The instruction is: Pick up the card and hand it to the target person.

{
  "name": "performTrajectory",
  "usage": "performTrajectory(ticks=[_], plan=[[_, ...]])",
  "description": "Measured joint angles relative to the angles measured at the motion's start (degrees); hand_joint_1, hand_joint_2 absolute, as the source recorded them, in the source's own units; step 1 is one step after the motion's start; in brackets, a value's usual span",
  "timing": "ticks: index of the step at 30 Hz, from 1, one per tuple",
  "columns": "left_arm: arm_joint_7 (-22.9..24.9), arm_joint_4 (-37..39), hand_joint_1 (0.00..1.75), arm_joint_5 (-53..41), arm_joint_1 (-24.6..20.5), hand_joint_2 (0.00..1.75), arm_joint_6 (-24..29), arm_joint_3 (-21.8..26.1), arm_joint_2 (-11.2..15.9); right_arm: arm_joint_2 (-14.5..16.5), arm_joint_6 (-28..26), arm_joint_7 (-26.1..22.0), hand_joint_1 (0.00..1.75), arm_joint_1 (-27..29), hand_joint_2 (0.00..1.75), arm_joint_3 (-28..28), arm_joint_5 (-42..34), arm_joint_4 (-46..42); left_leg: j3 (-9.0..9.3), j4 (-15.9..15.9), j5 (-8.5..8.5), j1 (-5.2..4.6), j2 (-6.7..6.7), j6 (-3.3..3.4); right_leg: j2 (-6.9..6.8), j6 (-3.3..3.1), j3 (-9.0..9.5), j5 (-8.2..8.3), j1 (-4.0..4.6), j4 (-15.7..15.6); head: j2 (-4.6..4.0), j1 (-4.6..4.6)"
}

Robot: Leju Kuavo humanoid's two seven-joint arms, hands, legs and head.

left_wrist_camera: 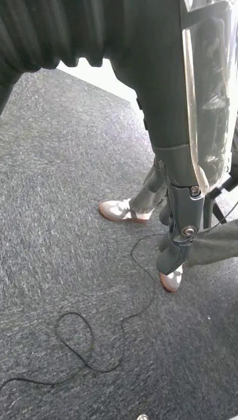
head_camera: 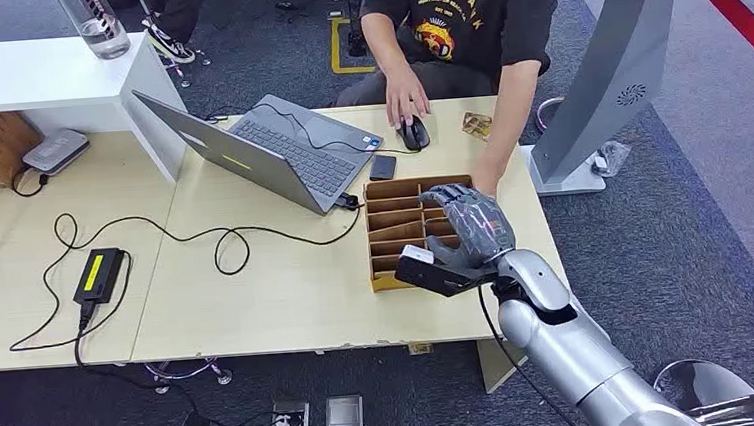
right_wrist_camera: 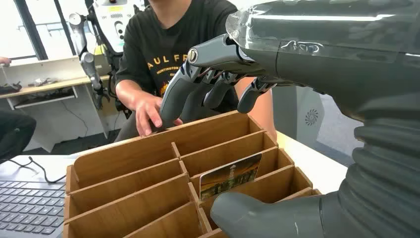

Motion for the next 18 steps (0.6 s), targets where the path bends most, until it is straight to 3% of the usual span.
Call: performTrajectory(ticks=[18], plan=[[0.85, 0.00, 0.00, -0.68, -1.40, 1.75, -0.21, -0.07, -0.08, 1.69, -0.32, -0.38, 0.75, -2.64, 1.75, 0.65, 2.58, 5.58, 0.00, 0.00, 0.00, 0.00, 0.00, 0.00, 0.00, 0.00, 0.00, 0.00, 0.00, 0.01, 0.00, 0.01]])
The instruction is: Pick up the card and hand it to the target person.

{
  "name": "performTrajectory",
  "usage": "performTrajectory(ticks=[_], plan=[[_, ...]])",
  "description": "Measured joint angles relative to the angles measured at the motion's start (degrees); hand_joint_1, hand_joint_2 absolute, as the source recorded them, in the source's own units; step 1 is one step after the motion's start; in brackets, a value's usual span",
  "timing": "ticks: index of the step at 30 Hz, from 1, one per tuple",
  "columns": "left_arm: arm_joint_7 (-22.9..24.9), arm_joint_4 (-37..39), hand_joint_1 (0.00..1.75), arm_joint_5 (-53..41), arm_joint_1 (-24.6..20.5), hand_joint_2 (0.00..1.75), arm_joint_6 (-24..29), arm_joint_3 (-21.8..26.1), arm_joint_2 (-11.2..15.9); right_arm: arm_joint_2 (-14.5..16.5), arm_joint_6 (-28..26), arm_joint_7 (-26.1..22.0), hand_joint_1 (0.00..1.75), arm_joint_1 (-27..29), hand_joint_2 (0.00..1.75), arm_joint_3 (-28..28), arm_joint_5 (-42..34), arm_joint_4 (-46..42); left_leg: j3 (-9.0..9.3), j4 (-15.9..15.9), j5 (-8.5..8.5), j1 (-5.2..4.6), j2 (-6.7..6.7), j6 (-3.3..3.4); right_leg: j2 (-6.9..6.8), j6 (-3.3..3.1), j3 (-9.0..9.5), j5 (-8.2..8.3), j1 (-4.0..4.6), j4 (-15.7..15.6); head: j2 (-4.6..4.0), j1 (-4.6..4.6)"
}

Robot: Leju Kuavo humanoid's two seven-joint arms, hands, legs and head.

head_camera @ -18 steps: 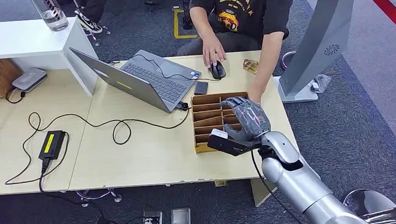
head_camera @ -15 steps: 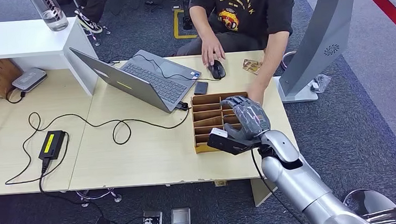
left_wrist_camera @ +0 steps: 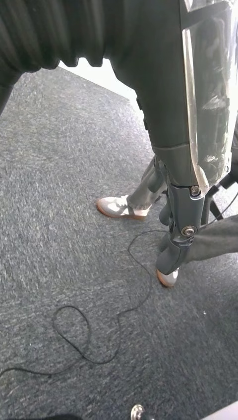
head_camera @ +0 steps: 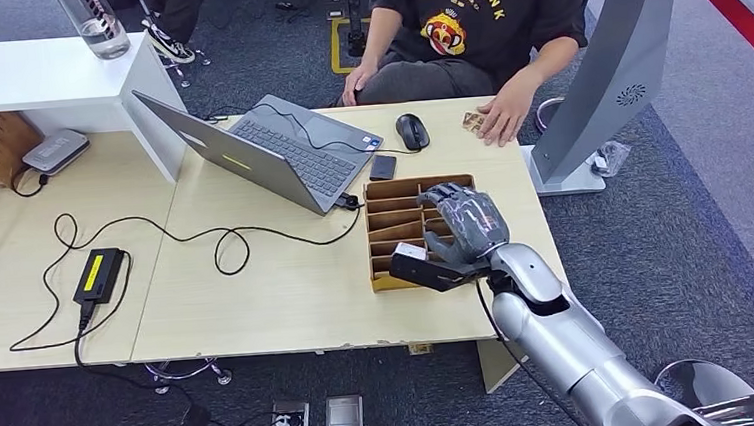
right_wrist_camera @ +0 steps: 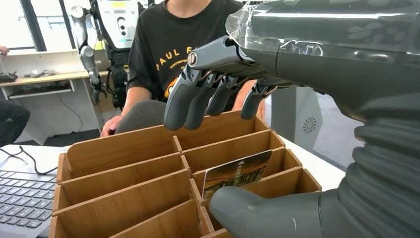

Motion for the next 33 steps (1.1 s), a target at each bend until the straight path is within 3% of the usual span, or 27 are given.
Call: performTrajectory(ticks=[27, 33], plan=[[-0.26, 0.00, 0.00, -0.60, -2.16, 1.75, 0.30, -0.01, -0.01, 0.86, -1.04, 0.81, 0.70, -2.52, 1.75, 0.11, 1.29, 6.38, -0.01, 0.00, 0.00, 0.00, 0.00, 0.00, 0.00, 0.00, -0.02, 0.00, 0.00, 0.00, 0.00, 0.02], [-0.27, 0.00, 0.00, -0.60, -2.15, 1.75, 0.34, -0.01, -0.01, 0.81, -0.94, 0.79, 0.82, -2.14, 1.75, 0.19, 1.65, 6.72, 0.00, 0.00, 0.00, 0.00, 0.00, 0.00, 0.00, 0.00, -0.02, 0.00, 0.00, 0.00, 0.00, 0.01]])
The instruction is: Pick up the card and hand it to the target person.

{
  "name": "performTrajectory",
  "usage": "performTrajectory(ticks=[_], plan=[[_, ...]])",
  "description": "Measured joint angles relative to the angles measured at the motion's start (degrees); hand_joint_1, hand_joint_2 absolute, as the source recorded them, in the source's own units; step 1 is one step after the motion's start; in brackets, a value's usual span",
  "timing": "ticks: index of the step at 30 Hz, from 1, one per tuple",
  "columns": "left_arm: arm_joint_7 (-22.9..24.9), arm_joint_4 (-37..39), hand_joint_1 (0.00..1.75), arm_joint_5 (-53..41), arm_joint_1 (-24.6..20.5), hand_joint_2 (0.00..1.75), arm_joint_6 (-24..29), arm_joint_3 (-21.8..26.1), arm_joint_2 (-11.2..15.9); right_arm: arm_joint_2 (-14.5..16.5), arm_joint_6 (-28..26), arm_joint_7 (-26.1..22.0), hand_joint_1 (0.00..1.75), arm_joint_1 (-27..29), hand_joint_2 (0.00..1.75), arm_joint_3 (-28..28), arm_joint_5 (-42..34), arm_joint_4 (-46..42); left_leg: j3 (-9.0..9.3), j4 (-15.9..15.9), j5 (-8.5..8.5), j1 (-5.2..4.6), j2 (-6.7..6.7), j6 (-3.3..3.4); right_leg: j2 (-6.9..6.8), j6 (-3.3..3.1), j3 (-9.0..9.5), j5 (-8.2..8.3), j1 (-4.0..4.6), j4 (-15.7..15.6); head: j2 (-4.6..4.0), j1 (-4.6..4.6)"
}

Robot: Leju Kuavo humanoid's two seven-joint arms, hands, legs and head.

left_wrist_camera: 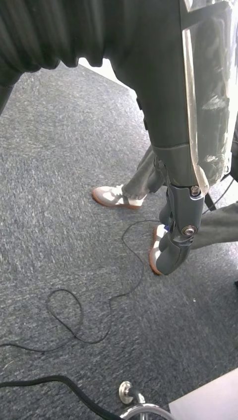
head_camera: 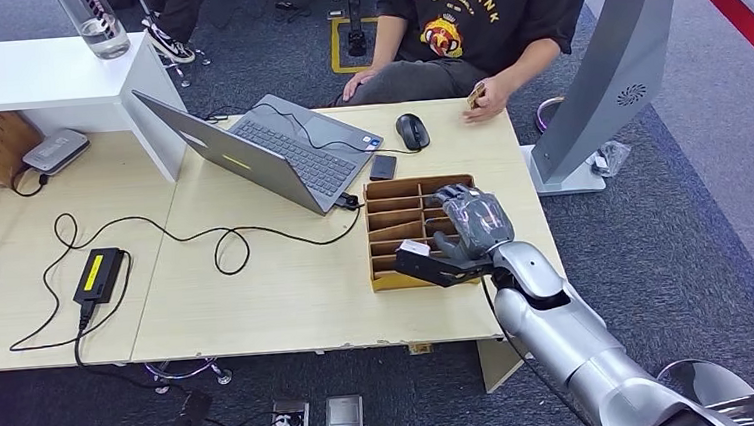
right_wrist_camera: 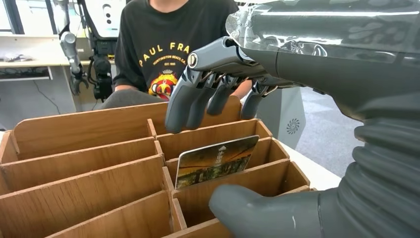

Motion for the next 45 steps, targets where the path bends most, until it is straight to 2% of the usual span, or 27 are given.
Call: performTrajectory(ticks=[2, 5, 6, 8, 30, 39, 45], plan=[[-0.07, 0.00, 0.00, 0.00, 0.01, 1.75, 0.03, 0.00, 0.00, -0.03, 0.07, -0.01, 0.96, 0.05, 1.75, 0.02, 0.01, 0.06, 0.00, 0.00, 0.00, 0.00, 0.00, 0.00, 0.00, 0.00, 0.00, 0.00, 0.00, 0.00, 0.00, -0.01], [-0.25, 0.00, 0.00, 0.00, 0.03, 1.75, 0.12, 0.01, 0.00, -0.04, 0.13, -0.01, 1.52, 0.23, 1.75, 0.10, 0.01, 0.11, 0.00, 0.00, 0.00, 0.00, 0.00, 0.00, 0.00, 0.00, 0.00, 0.00, 0.00, 0.00, 0.00, -0.01], [-0.32, 0.00, 0.00, 0.00, 0.04, 1.75, 0.19, 0.01, 0.00, -0.04, 0.14, 0.01, 1.65, 0.31, 1.75, 0.15, 0.01, 0.13, 0.00, 0.00, 0.00, 0.00, 0.00, 0.00, 0.00, 0.00, 0.00, 0.00, 0.00, 0.00, 0.00, -0.01], [-0.46, 0.00, 0.00, 0.00, 0.06, 1.75, 0.35, 0.01, 0.00, -0.04, 0.14, 0.07, 1.75, 0.45, 1.75, 0.26, 0.02, 0.16, 0.00, 0.00, 0.00, 0.00, 0.00, 0.00, 0.00, 0.00, 0.00, 0.00, 0.00, 0.00, 0.00, 0.00], [-0.63, 0.00, 0.00, -0.11, 0.39, 1.75, 0.55, 0.02, 0.00, -0.67, -1.30, 0.58, 1.70, 0.88, 1.75, 0.63, -1.61, -1.11, 0.05, 0.00, 0.00, 0.00, 0.00, 0.00, 0.00, 0.00, 0.04, 0.00, 0.00, 0.00, 0.00, 0.01], [-0.75, 0.00, 0.00, -0.11, 1.84, 1.75, 0.57, 0.12, 0.00, -3.34, 0.86, 3.99, 1.57, 4.90, 1.75, -1.20, -3.37, -15.38, 0.02, 0.00, 0.00, 0.00, 0.01, 0.00, 0.01, 0.00, 0.00, 0.00, 0.00, -0.01, 0.00, 0.01], [-0.75, 0.00, 0.00, -0.31, 2.43, 1.75, 0.54, 0.14, 0.00, -5.26, 2.78, 5.64, 1.56, 7.20, 1.75, -3.56, -2.70, -25.66, 0.05, 0.00, 0.00, 0.00, 0.02, 0.00, 0.01, 0.00, 0.02, 0.00, 0.00, -0.01, 0.00, 0.02]])
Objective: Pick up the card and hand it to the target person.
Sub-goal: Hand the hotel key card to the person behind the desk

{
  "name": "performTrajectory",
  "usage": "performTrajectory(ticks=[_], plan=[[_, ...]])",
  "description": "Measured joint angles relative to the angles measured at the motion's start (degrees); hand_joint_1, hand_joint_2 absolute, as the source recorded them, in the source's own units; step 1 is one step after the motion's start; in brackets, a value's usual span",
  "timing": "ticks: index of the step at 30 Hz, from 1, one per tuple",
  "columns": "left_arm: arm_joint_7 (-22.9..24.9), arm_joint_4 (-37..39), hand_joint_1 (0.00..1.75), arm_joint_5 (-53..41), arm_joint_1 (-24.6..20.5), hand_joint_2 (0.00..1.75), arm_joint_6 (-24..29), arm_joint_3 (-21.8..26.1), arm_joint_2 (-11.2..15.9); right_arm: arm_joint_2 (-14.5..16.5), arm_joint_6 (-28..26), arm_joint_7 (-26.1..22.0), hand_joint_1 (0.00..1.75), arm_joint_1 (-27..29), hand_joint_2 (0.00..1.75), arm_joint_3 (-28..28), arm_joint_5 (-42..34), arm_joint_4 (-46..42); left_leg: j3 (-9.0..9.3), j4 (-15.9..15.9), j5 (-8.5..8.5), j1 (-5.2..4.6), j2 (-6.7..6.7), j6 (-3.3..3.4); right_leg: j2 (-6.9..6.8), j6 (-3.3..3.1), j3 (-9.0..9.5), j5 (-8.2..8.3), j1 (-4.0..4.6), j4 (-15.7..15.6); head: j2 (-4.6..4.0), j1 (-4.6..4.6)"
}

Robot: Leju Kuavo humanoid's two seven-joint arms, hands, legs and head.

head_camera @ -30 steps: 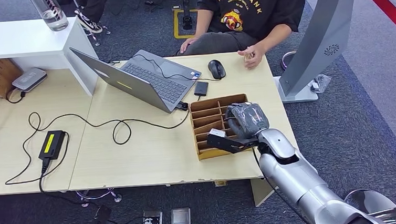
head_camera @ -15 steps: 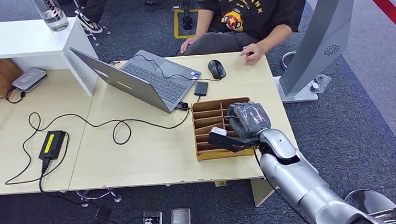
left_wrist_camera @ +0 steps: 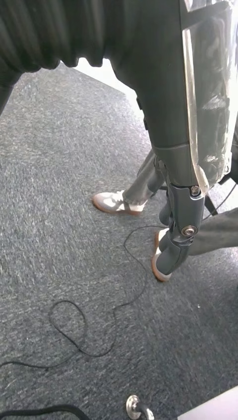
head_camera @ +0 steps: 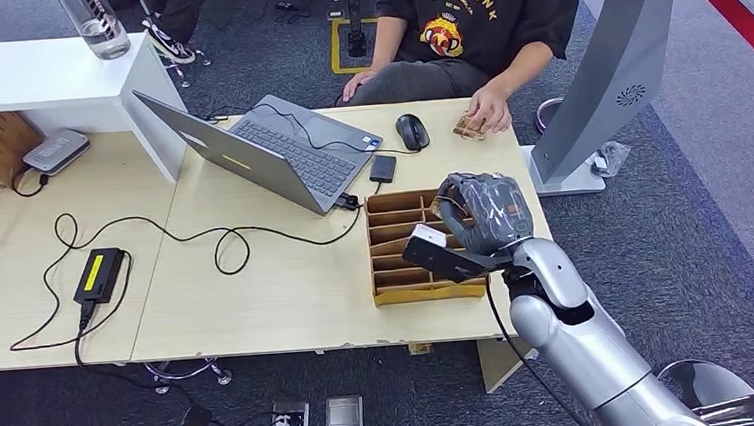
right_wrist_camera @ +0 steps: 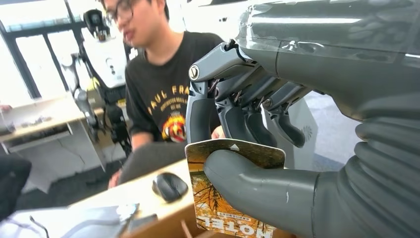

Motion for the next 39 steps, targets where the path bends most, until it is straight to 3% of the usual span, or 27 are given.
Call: performTrajectory(ticks=[5, 10, 15, 26, 39], plan=[[0.00, 0.00, 0.00, -0.34, 0.25, 1.75, -0.02, 0.00, 0.00, -0.86, 1.22, -0.07, 1.66, 0.75, 1.75, -1.51, 0.32, -4.36, 0.00, 0.00, 0.00, 0.00, 0.00, 0.00, 0.00, -0.01, 0.00, 0.01, 0.00, 0.01, 0.00, -0.02], [0.08, 0.00, 0.00, -1.40, 0.20, 1.75, -0.32, -0.02, -0.07, -0.69, 0.69, -2.36, 1.62, -0.54, 1.75, -2.34, 1.81, -3.09, -0.03, 0.00, 0.00, 0.00, 0.00, 0.00, 0.00, -0.02, 0.00, 0.01, 0.00, 0.02, 0.00, -0.03], [0.17, 0.00, 0.00, -3.02, -0.38, 1.75, -0.50, -0.04, -0.32, 1.11, -1.83, -4.27, 1.71, -4.95, 1.75, -2.40, 4.35, 4.44, -0.05, 0.00, 0.03, 0.00, -0.01, 0.02, -0.01, -0.03, 0.00, 0.04, 0.00, 0.03, 0.00, 0.01], [0.67, 0.00, 0.00, -5.07, -1.92, 1.75, 0.19, -0.11, -1.09, 7.58, -4.91, -5.51, 1.74, -15.82, 1.75, -2.23, 6.88, 22.92, -0.07, 0.00, 0.07, 0.00, -0.03, -0.02, -0.02, -0.02, -0.03, 0.05, 0.00, 0.06, 0.00, -0.04], [1.13, 0.00, 0.00, -6.10, -2.77, 1.75, 0.39, -0.50, -1.75, 11.79, -5.69, -5.13, 1.73, -19.07, 1.75, -2.14, 7.62, 31.71, -0.06, 0.00, 0.07, 0.00, -0.03, -0.02, -0.02, -0.02, -0.04, 0.05, 0.00, 0.05, 0.00, -0.02]])
